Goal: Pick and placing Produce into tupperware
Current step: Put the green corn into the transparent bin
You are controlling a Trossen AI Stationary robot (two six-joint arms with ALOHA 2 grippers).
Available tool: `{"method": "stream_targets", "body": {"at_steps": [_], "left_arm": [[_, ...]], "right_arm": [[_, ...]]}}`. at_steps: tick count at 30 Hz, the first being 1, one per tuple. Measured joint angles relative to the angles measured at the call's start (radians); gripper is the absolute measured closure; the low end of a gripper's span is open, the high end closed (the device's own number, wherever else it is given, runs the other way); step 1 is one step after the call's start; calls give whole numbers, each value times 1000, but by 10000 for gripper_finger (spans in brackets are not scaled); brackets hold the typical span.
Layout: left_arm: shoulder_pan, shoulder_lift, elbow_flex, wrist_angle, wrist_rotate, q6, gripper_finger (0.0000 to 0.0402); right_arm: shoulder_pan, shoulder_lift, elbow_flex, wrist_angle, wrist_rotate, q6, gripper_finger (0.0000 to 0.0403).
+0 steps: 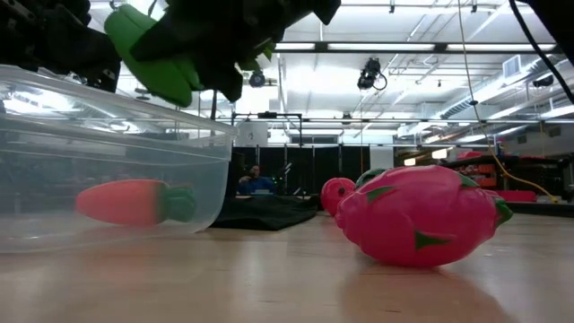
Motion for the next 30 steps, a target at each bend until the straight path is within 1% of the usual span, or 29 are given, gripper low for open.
{"method": "stream_targets", "body": {"at_steps": [7, 14, 18, 23, 30], "left_arm": [[0, 0, 0, -1, 0, 0, 370], [0, 0, 0, -2, 0, 0, 381], [0, 0, 0, -2, 1, 1, 383], [0, 0, 0, 0, 0, 1, 375], [0, 0, 0, 0, 0, 0, 372]], "right_arm": [[26, 19, 1, 59, -1, -2, 197], [25, 50, 0, 74, 4, -6, 197], [26, 50, 0, 74, 11, -29, 196], [25, 50, 0, 77, 24, -55, 196], [25, 89, 0, 77, 38, -118, 196]]}}
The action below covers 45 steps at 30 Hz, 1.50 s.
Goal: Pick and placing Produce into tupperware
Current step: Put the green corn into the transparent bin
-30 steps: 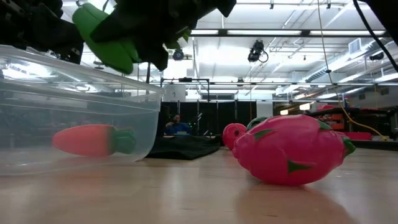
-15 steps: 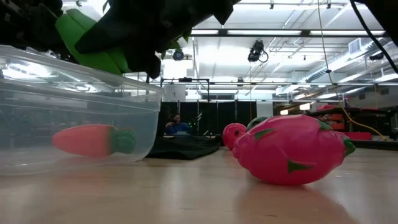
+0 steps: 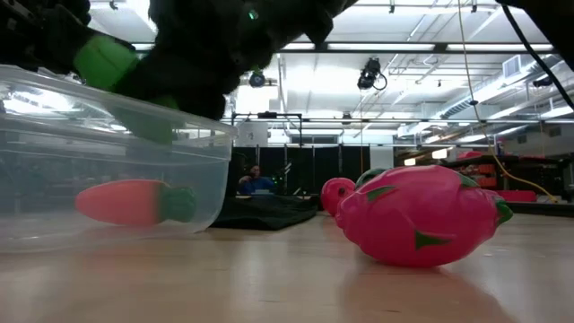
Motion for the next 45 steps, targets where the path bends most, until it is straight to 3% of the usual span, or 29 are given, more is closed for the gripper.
{"method": "stream_targets", "body": {"at_steps": [29, 38, 45], "left_arm": [[0, 0, 0, -2, 0, -1, 380], [0, 0, 0, -2, 0, -1, 362], [0, 0, 0, -2, 0, -1, 356]], "right_arm": [[-14, 22, -1, -25, 12, 11, 153], [-2, 15, -1, -34, -3, 3, 150], [-1, 12, -1, -31, -6, 8, 118]]}}
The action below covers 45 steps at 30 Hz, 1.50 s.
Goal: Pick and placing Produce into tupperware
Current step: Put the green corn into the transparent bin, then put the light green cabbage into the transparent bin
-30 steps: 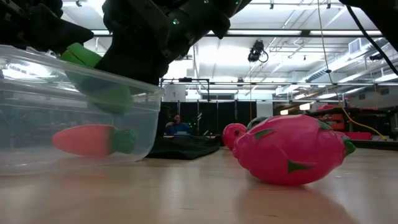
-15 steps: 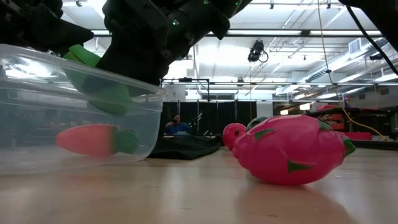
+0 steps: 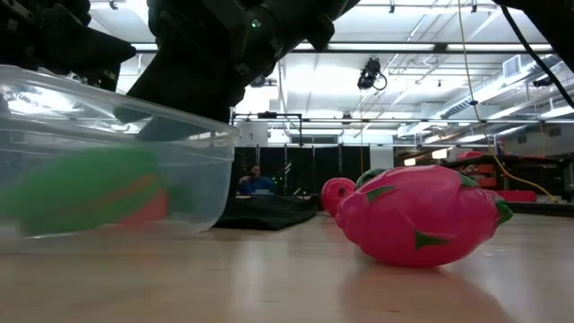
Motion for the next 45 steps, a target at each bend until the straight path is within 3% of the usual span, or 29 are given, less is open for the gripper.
{"method": "stream_targets", "body": {"at_steps": [11, 16, 24, 30, 38, 45], "left_arm": [[0, 0, 0, 0, 0, 0, 361], [0, 0, 0, 0, 0, 0, 355], [0, 0, 0, 0, 0, 0, 358], [0, 0, 0, 0, 0, 0, 354], [0, 0, 0, -7, 0, 0, 360], [0, 0, 0, -8, 0, 0, 360]], "right_arm": [[0, 0, 1, 0, 2, -25, 102], [0, -1, 83, -66, 2, -67, 102], [-7, -2, 276, -375, 150, -149, 103], [-31, -14, 307, -575, 218, -148, 105], [-52, -112, 307, -682, 272, -126, 106], [-51, -271, 291, -743, 312, -126, 107]]}}
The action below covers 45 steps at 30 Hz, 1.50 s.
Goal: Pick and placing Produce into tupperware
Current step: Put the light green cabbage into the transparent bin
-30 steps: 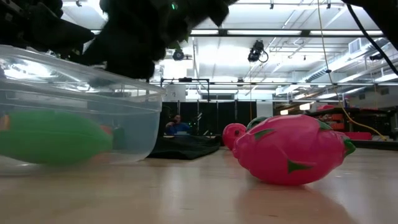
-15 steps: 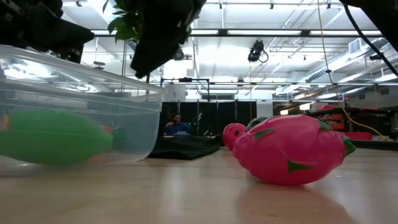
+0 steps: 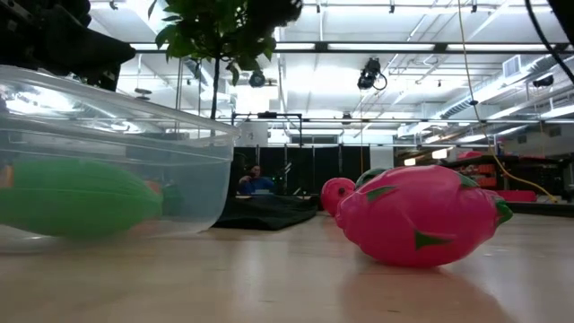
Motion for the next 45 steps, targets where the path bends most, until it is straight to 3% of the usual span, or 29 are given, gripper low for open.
{"method": "stream_targets", "body": {"at_steps": [5, 11, 17, 25, 32, 36, 42, 45], "left_arm": [[0, 0, 0, -5, 0, 0, 354], [0, 0, 0, -5, 0, 1, 357], [0, 0, 0, -5, 0, 2, 362], [0, 0, 0, -5, 0, 2, 356], [0, 0, 0, -5, 0, 2, 364], [0, 0, 0, -5, 0, 3, 367], [0, 0, 0, -5, 0, 2, 361], [0, 0, 0, -5, 0, 2, 363]], "right_arm": [[0, -179, -157, 3, 106, 45, 107], [-1, -470, -480, 41, 263, 205, 107], [31, -767, -728, 68, 326, 399, 107], [102, -1042, -991, 125, 369, 423, 107], [105, -1145, -1191, 226, 348, 435, 108], [104, -1154, -1276, 380, 301, 368, 115], [51, -1152, -1335, 418, 295, 321, 123], [-10, -1143, -1341, 416, 331, 378, 123]]}}
